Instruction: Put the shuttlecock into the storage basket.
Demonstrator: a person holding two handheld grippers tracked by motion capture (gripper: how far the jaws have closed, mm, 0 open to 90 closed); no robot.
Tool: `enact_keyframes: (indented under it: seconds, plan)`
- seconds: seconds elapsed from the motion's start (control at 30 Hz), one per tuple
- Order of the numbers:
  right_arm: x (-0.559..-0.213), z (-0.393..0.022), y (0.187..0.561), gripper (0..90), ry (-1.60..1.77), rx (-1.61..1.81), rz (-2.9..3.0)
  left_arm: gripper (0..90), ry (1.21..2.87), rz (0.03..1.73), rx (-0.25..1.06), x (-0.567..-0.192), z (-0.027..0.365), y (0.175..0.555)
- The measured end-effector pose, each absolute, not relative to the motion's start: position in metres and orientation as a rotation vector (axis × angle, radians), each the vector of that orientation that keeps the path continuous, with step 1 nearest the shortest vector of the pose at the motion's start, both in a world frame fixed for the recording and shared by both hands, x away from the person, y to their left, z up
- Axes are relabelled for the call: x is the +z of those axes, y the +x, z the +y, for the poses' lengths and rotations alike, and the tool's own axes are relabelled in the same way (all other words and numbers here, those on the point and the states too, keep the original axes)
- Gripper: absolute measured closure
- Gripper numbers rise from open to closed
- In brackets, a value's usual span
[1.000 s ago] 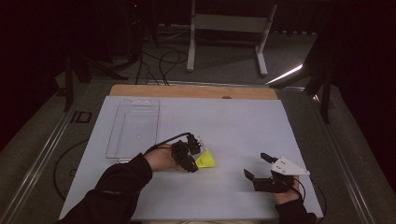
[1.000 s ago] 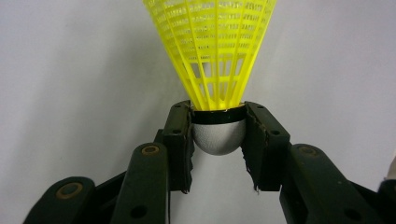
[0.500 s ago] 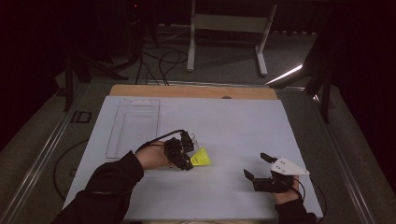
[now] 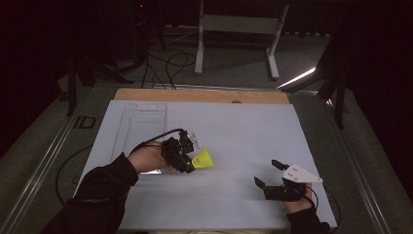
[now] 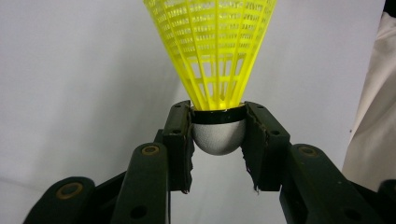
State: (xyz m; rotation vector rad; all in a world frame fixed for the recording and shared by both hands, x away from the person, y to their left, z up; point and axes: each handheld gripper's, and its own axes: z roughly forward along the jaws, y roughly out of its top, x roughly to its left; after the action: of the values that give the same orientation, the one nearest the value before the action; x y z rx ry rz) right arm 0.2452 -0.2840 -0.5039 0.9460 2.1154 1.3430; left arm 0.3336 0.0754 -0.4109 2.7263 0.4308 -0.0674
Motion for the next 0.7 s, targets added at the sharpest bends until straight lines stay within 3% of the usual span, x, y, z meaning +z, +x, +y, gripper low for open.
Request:
enact_keyframes:
  seconds: [0.7]
  plan:
    - [-0.504, -0.283, 0.245, 9.7, 0.941, 1.336, 2.121, 65.1, 2.685, 0.433, -0.009, -0.371, 0.11, 0.337]
